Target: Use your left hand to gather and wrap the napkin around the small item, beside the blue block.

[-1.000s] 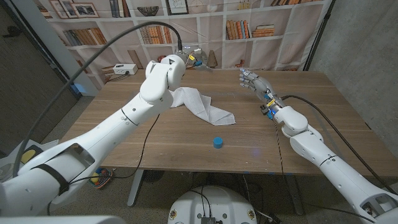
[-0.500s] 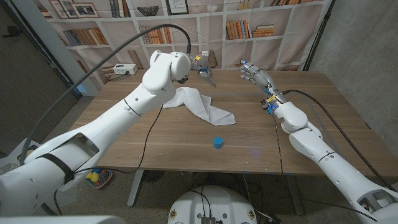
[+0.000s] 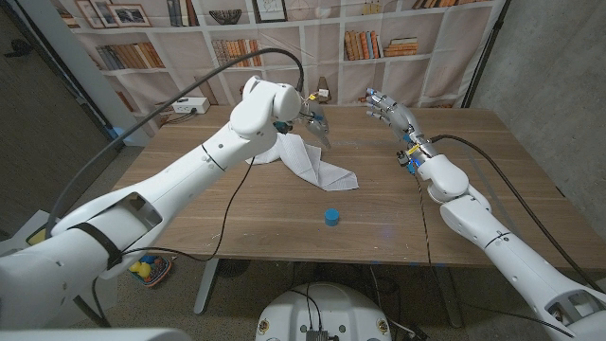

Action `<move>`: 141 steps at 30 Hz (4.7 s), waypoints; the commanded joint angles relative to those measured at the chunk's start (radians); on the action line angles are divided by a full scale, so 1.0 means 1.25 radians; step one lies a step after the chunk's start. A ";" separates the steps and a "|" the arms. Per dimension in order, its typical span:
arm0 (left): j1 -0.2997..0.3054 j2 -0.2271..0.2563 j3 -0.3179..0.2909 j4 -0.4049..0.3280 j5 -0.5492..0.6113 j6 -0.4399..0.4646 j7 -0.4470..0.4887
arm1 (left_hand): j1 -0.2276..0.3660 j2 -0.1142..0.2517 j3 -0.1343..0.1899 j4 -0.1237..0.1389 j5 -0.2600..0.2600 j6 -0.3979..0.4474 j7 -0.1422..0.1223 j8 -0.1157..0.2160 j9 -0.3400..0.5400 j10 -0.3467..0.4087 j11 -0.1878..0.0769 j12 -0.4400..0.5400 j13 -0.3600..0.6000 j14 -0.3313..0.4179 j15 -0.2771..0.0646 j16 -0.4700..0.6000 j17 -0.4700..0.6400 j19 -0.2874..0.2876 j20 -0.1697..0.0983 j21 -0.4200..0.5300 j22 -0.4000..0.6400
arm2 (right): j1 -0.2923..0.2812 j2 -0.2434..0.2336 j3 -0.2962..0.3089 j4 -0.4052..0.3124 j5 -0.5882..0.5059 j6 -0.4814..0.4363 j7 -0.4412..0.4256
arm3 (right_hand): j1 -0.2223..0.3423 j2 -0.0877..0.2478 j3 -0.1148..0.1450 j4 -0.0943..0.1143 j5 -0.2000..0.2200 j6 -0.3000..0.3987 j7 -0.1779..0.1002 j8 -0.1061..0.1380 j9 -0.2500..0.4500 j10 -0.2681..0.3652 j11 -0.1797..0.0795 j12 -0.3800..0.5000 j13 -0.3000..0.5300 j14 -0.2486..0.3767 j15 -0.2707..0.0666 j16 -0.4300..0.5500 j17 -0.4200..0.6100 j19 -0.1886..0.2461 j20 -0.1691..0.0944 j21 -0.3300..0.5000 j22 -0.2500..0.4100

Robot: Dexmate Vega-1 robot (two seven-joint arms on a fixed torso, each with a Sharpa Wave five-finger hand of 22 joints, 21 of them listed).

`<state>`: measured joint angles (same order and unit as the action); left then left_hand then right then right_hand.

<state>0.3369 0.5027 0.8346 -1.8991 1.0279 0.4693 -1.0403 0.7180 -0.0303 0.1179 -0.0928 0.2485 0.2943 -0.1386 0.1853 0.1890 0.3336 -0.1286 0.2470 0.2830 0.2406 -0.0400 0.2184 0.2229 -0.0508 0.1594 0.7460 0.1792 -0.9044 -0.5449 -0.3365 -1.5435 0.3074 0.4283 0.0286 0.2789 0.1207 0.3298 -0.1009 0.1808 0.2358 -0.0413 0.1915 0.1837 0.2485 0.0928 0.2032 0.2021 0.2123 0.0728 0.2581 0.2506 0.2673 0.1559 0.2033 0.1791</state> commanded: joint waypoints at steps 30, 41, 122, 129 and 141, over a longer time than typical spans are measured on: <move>0.042 -0.031 0.097 0.092 0.167 -0.241 0.154 | 0.029 -0.013 -0.011 -0.014 0.026 -0.033 0.002 0.007 0.005 -0.046 0.003 -0.010 0.008 -0.067 0.006 -0.013 -0.003 -0.013 -0.001 -0.031 0.003 | 0.016 0.022 -0.009 0.053 0.006 0.031 0.004 | 0.001 0.006 0.001 -0.003 -0.001 0.003 -0.003 0.004 0.004 0.008 -0.004 0.002 0.002 0.017 0.001 0.003 0.002 0.002 0.007 0.003 0.003; 0.077 -0.025 0.096 0.109 0.212 -0.282 0.250 | 0.036 -0.013 -0.012 -0.016 0.033 -0.016 -0.024 0.014 0.006 -0.045 -0.010 -0.004 0.012 -0.055 -0.006 -0.006 -0.003 0.005 -0.010 -0.031 0.004 | 0.020 0.026 -0.009 0.065 0.007 0.029 0.004 | 0.001 0.007 0.000 -0.003 -0.001 0.003 -0.002 0.004 0.004 0.009 -0.003 0.002 0.002 0.017 0.001 0.004 0.002 0.003 0.008 0.003 0.003; 0.337 -0.038 -0.120 0.064 -0.056 -0.117 0.776 | 0.408 0.141 0.165 -0.065 -0.047 0.565 0.040 0.229 0.046 0.522 -0.057 0.245 0.132 0.462 -0.160 0.187 0.133 0.264 -0.110 0.077 0.027 | 0.013 0.025 -0.019 0.021 -0.033 -0.024 -0.052 | -0.004 0.009 -0.003 -0.002 -0.001 0.011 0.003 0.005 0.004 0.015 -0.002 0.003 0.002 0.026 0.002 0.006 0.003 0.007 0.009 0.005 0.003; 0.383 -0.041 -0.171 0.007 -0.158 -0.072 0.806 | 0.415 0.140 0.167 -0.064 -0.043 0.567 0.049 0.234 0.051 0.525 -0.057 0.251 0.141 0.460 -0.160 0.186 0.139 0.262 -0.106 0.083 0.027 | 0.011 0.021 -0.018 0.014 -0.037 -0.024 -0.055 | -0.005 0.008 -0.004 -0.001 -0.001 0.010 0.003 0.004 0.004 0.014 -0.001 0.003 0.002 0.026 0.001 0.006 0.003 0.007 0.009 0.005 0.003; 0.454 -0.052 -0.315 -0.046 -0.447 -0.005 0.800 | 0.431 0.137 0.167 -0.063 -0.034 0.563 0.074 0.246 0.063 0.531 -0.054 0.264 0.166 0.475 -0.160 0.194 0.161 0.265 -0.088 0.103 0.029 | 0.030 0.021 -0.027 0.012 -0.044 -0.045 -0.048 | -0.005 0.009 -0.004 -0.001 -0.001 0.009 0.001 0.004 0.004 0.014 -0.002 0.002 0.002 0.027 0.001 0.006 0.003 0.007 0.010 0.005 0.003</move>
<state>0.8211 0.4534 0.5975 -1.8942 0.7866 0.3978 -0.0611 1.2230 0.1231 0.3211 -0.1738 0.1972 0.9875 -0.0651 0.4831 0.2290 0.9727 -0.1873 0.5556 0.3495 0.8221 -0.0947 0.4530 0.4153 0.2744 0.0379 0.8624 0.2119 -0.8848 -0.5176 -0.3611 -1.5252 0.2602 0.3898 -0.0391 0.2713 0.1355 0.3299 -0.1009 0.1809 0.2412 -0.0356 0.1915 0.1837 0.2594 0.0892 0.2040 0.2021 0.2375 0.0765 0.2622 0.2532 0.2766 0.1648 0.2037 0.1791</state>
